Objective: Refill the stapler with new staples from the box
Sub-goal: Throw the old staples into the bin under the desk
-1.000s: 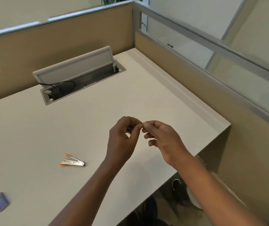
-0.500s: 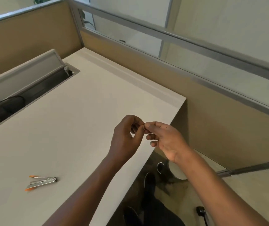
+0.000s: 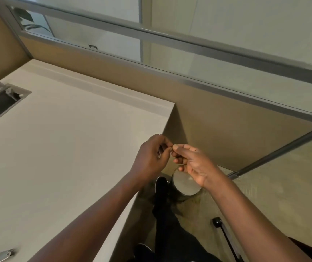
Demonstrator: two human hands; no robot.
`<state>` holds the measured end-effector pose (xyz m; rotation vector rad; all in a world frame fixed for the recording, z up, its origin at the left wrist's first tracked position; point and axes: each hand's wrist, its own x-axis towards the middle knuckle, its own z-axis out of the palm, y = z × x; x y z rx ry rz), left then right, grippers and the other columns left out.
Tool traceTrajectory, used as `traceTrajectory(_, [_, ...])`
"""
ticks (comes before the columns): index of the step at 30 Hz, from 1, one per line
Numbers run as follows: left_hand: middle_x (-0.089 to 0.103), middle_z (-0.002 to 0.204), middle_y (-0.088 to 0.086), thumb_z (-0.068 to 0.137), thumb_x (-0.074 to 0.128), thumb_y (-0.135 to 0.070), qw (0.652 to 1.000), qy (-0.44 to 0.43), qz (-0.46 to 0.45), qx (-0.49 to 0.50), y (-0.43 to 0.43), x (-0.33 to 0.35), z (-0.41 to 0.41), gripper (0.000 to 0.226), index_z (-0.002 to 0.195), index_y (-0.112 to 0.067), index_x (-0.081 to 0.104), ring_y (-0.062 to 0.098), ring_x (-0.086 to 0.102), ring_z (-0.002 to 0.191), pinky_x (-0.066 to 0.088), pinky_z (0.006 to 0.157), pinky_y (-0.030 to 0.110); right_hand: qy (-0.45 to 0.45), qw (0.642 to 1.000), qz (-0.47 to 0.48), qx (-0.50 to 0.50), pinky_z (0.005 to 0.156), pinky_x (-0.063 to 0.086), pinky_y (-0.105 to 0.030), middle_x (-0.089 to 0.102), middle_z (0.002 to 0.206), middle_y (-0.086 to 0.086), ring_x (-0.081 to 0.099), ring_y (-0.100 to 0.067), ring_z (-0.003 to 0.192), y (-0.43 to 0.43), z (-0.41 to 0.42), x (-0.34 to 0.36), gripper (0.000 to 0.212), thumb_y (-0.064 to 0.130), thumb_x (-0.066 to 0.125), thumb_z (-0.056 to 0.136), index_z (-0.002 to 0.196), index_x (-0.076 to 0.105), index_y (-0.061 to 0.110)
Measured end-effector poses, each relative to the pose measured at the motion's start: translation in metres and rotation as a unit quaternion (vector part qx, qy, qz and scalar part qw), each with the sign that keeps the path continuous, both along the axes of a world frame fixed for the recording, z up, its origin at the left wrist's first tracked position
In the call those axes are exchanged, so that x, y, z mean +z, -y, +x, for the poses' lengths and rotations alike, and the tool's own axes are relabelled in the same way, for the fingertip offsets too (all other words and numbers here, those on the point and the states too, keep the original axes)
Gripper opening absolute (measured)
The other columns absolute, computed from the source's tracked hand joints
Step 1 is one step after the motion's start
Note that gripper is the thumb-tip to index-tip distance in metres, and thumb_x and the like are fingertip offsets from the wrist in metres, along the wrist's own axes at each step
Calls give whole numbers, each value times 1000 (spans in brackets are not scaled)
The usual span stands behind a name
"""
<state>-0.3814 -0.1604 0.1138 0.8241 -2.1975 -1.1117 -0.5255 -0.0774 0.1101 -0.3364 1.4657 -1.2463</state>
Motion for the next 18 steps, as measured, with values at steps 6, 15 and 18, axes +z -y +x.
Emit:
traceTrajectory(6, [65,92,-4,94,69,-14,998,27,-2,-54,14,-24,-40,6,99,-16,68,7,60,82,50,67,17,10,999,9,-32,51,42,-23,71,74,4,61,-7,60,0,-37,-28,6,21,68,96,96,71,15])
traceTrajectory(15, [64,91,-6,95,67,-15,992,65,-9,-111,30,-50,-81,8,102,-19,69,7,60,80,49,66,15,17,996,22,-82,47,41,-20,69,69,5,60,-6,57,2,-69,-53,7,19,69,96,91,71,15])
traceTrajectory(18, [64,92,-4,95,67,-16,990,79,-16,-119,36,-58,-91,9,104,-18,70,7,60,79,53,68,26,13,995,30,-95,46,41,-18,69,67,6,59,-5,56,5,-78,-60,6,18,69,95,91,71,15])
